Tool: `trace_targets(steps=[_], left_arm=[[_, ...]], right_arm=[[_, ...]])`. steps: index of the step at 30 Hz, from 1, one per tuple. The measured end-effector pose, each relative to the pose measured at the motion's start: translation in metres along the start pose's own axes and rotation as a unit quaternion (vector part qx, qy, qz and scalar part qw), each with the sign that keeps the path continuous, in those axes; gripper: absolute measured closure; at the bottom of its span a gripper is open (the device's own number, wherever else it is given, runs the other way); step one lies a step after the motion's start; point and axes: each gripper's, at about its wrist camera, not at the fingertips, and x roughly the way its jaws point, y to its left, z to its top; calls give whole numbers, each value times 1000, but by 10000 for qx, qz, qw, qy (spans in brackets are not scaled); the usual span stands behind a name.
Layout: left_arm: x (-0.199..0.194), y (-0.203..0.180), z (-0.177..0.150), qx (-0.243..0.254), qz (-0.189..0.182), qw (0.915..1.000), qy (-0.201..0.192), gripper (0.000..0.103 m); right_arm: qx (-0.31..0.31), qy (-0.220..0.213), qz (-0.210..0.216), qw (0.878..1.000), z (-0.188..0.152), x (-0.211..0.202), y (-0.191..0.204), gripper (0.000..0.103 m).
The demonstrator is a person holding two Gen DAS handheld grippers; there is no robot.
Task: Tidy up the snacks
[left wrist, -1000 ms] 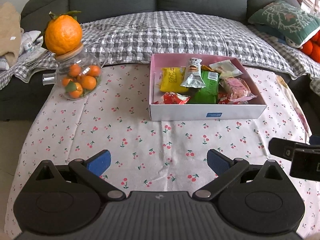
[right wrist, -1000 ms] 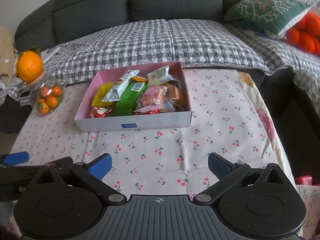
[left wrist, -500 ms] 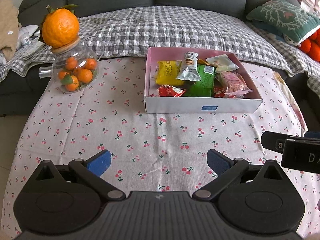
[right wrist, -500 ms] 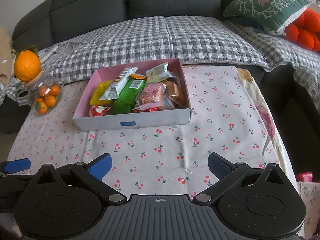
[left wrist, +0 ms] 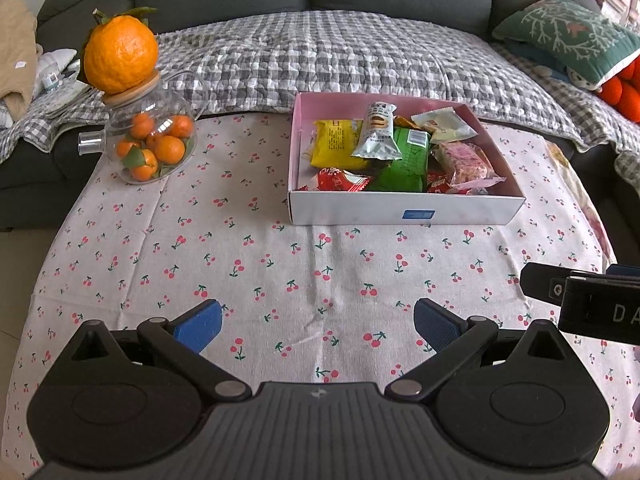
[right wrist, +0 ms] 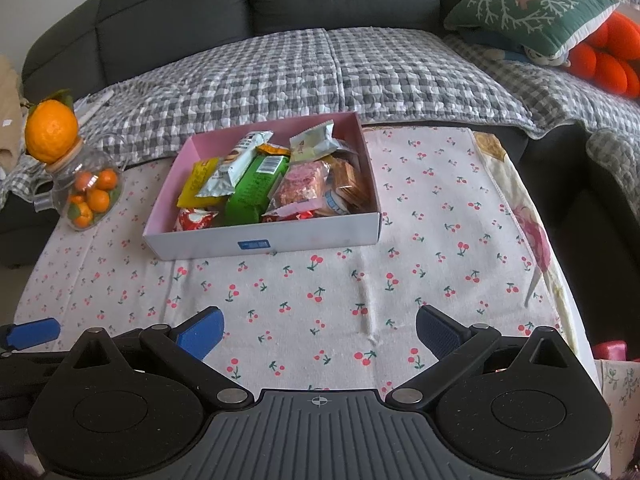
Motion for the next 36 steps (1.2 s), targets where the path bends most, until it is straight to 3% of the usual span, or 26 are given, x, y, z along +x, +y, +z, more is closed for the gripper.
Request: trace_targets(steps=[36], left_arm=[[1,-1,-4,-8,-15,10000,36,1]], right_arm=[[3,22,-3,10000,0,1,1,0]])
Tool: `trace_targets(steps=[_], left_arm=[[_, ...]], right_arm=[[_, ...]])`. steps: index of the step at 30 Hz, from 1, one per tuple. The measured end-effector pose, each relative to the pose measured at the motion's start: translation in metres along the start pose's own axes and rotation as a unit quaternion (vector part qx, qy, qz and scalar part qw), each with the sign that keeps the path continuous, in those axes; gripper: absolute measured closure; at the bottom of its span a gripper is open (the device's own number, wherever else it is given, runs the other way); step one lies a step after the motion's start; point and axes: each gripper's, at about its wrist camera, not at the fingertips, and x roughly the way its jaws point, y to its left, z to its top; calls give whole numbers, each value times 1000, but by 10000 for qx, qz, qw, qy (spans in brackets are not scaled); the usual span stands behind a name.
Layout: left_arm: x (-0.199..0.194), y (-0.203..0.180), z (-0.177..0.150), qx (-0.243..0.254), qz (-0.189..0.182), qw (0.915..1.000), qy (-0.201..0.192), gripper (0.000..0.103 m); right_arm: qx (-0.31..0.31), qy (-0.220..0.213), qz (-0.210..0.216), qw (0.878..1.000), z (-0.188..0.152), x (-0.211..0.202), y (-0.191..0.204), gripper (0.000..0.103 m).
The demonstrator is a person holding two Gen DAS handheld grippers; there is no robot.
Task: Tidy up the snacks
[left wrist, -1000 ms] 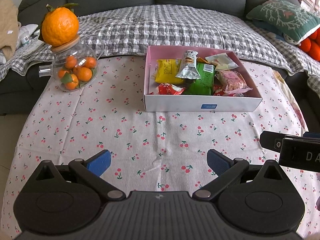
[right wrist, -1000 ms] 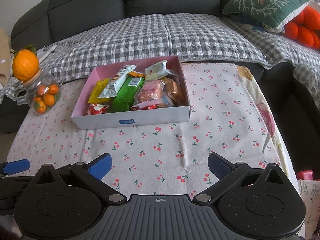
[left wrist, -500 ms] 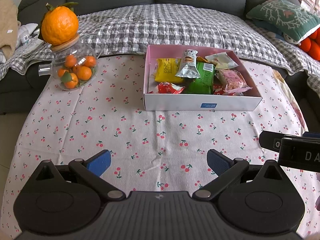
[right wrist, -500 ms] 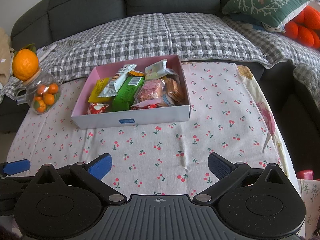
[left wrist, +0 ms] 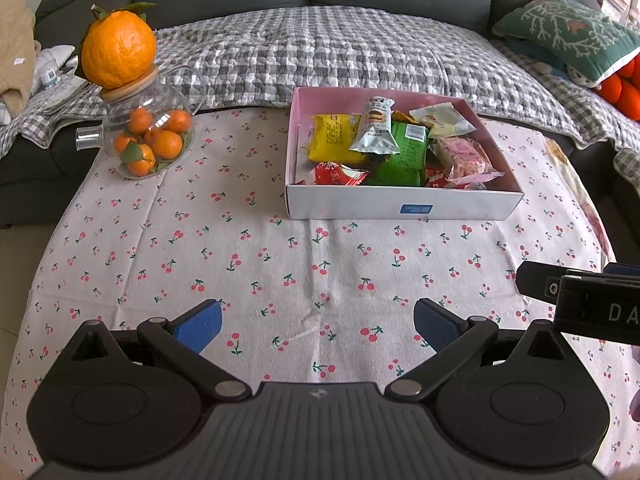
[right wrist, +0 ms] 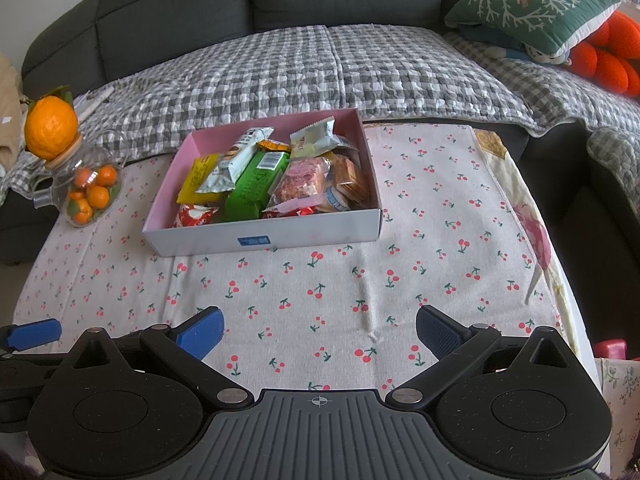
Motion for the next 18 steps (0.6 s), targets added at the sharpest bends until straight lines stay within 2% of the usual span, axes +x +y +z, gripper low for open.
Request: trace_targets(steps=[18], left_arm=[[-1,-1,0,80,-63,9999,-6,1]], right_arm=[[-15,13,-7,10000,0,0,1,0]])
